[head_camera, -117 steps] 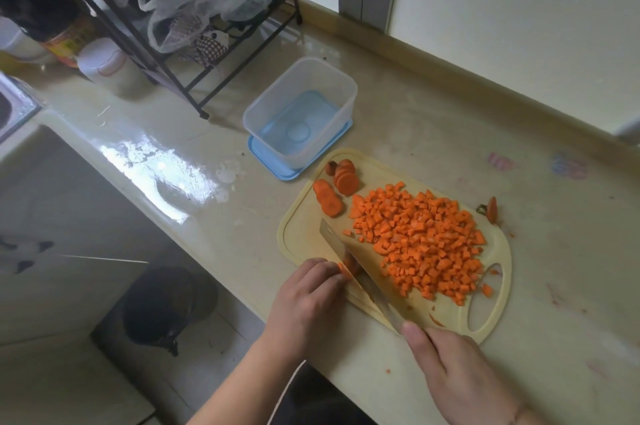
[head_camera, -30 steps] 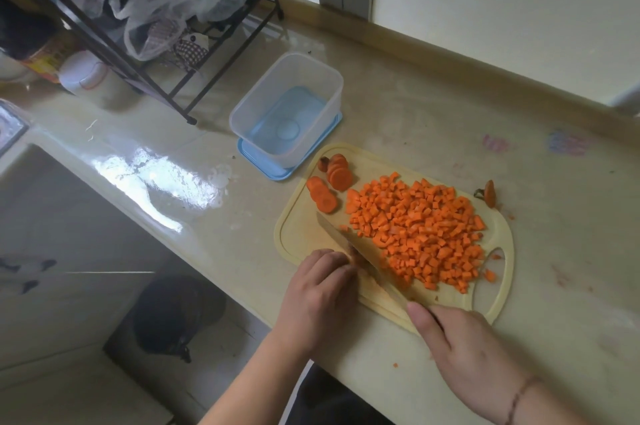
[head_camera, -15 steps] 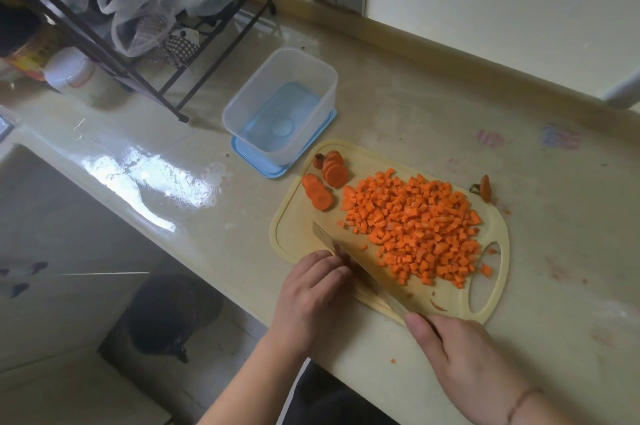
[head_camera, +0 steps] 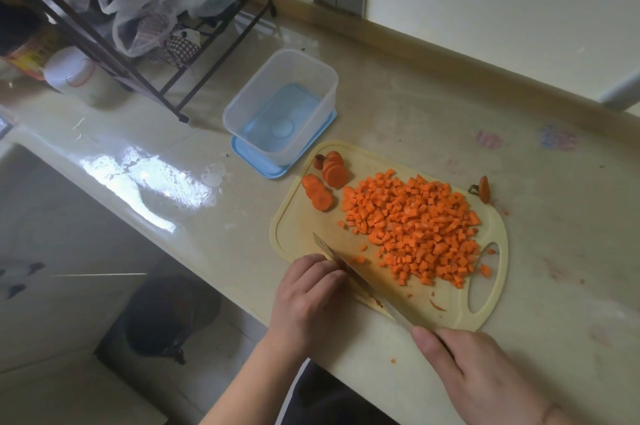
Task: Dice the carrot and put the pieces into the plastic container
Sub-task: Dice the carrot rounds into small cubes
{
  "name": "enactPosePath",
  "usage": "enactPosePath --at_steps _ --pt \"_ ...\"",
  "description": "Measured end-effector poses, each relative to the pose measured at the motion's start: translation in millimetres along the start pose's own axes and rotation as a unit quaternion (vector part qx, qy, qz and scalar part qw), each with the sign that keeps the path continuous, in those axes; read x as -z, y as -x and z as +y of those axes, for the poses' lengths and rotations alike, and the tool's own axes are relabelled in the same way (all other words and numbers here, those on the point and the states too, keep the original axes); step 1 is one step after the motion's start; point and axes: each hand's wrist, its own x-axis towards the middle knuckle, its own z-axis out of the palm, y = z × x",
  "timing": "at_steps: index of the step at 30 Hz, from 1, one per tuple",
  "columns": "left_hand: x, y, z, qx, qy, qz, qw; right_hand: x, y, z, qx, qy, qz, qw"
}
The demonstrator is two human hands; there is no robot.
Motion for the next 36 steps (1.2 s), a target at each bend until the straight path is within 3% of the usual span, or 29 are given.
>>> enactPosePath --at_steps 9,21,27,31,36 --pt "0.5 -0.2 0.5 0.004 0.009 -0.018 1.0 -10.4 -10.5 -7.3 0.019 0.056 -0.002 0.998" --pt "-9.0 -30.8 -2.0 -0.028 0.037 -0.078 0.996 25.6 -11.1 -4.6 -0.007 -0.017 0.045 0.999" --pt "-26.3 -60.9 2.8 0.019 0.097 -0.061 0.993 46.9 -1.1 -11.1 -0.031 -0.049 0.092 0.994" --pt "-18.7 -50.6 -1.4 0.018 0.089 -0.038 0.995 56.7 -3.3 5.9 -0.026 0.032 0.111 0.993" --pt "1.8 -56.5 8.4 0.04 0.096 0.086 0.991 61.8 -4.0 7.2 0.004 0.237 0.159 0.958"
